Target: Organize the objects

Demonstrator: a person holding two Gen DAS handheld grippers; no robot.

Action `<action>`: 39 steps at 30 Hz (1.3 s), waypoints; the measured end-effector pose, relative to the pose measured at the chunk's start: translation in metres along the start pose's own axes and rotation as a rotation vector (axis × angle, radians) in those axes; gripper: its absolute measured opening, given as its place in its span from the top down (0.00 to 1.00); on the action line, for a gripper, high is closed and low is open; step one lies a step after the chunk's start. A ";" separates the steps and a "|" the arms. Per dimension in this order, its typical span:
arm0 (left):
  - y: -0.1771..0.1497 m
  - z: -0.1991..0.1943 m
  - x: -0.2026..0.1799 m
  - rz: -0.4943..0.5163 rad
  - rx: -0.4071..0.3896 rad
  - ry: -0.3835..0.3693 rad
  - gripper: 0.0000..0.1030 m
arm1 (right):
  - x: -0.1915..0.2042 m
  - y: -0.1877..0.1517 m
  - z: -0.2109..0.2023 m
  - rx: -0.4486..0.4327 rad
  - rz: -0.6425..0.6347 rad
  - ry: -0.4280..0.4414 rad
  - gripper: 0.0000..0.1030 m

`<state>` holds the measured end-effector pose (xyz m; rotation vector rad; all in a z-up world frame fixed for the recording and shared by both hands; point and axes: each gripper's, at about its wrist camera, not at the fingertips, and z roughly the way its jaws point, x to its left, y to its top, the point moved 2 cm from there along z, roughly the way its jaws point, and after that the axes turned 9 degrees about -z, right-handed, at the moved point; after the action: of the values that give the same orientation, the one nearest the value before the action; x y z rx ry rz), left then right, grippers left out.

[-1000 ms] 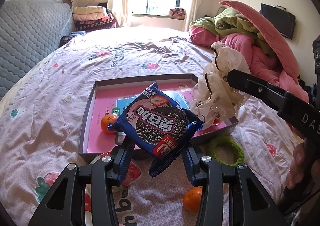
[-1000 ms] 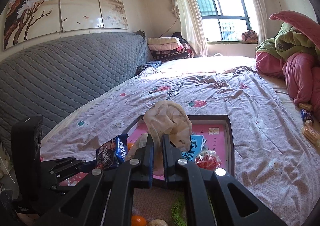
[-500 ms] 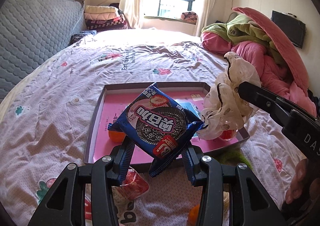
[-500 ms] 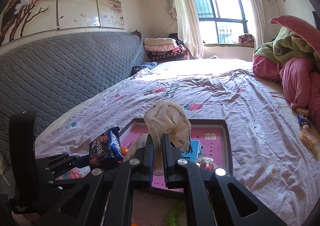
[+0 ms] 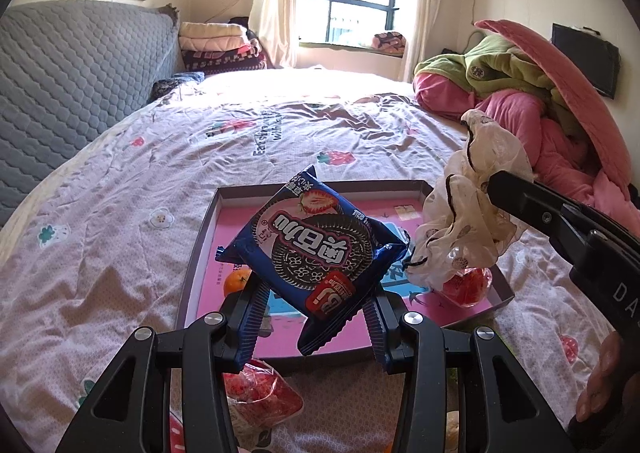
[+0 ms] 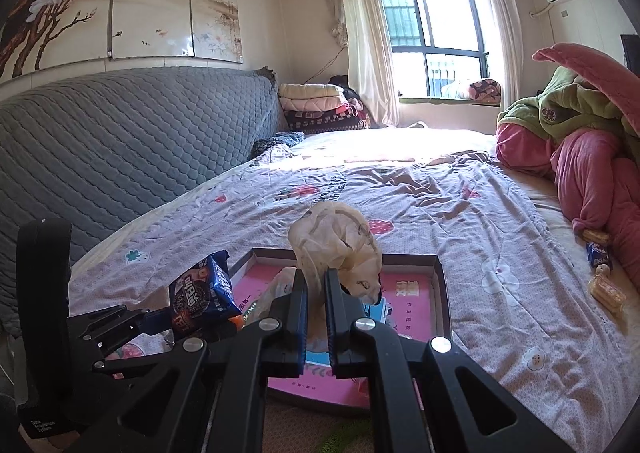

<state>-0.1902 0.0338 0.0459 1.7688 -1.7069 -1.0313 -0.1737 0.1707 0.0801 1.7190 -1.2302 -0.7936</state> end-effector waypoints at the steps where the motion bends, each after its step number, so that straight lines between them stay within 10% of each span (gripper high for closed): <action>1: 0.000 0.000 -0.001 0.000 -0.005 0.002 0.54 | 0.000 0.000 0.001 0.004 0.000 0.003 0.92; 39: 0.027 0.049 0.017 -0.075 0.057 0.041 0.54 | -0.016 -0.006 0.050 0.074 0.011 -0.055 0.92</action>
<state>-0.2461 0.0224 0.0342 1.8892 -1.6719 -0.9796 -0.2196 0.1729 0.0536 1.7589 -1.3203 -0.8024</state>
